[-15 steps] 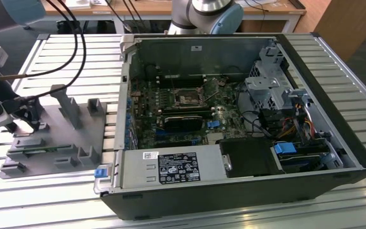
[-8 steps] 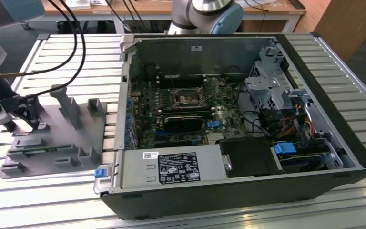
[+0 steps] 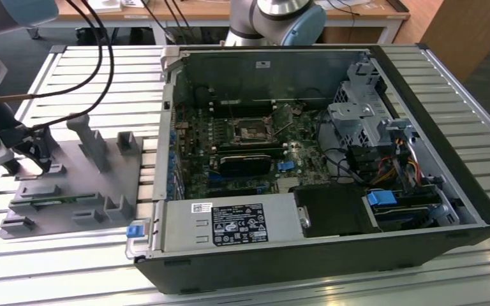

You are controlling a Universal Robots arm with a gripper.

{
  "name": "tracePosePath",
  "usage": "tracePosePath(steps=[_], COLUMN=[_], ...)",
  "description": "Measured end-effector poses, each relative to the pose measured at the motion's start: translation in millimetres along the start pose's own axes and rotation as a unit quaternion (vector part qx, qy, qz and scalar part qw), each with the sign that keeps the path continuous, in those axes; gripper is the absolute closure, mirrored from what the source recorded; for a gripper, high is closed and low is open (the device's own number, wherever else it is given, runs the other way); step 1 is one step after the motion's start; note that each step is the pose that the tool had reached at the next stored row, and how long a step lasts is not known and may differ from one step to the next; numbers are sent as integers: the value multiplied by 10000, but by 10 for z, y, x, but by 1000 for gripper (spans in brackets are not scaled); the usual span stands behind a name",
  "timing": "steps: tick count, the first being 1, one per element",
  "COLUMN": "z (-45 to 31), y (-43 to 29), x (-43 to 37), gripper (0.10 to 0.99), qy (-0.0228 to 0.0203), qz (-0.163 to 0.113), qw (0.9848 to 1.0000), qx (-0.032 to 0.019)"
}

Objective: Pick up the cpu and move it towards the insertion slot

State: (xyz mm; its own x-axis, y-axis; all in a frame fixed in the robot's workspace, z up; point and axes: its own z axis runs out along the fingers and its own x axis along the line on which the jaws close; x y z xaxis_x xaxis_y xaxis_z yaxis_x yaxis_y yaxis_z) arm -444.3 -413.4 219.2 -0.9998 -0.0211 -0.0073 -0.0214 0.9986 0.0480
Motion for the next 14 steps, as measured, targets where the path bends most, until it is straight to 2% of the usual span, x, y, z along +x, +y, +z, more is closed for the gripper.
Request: tracePosePath(steps=[14], z=[-67], y=[8], x=[-1], gripper=[545], qy=[0], qz=[0], qw=[10000], qx=[0])
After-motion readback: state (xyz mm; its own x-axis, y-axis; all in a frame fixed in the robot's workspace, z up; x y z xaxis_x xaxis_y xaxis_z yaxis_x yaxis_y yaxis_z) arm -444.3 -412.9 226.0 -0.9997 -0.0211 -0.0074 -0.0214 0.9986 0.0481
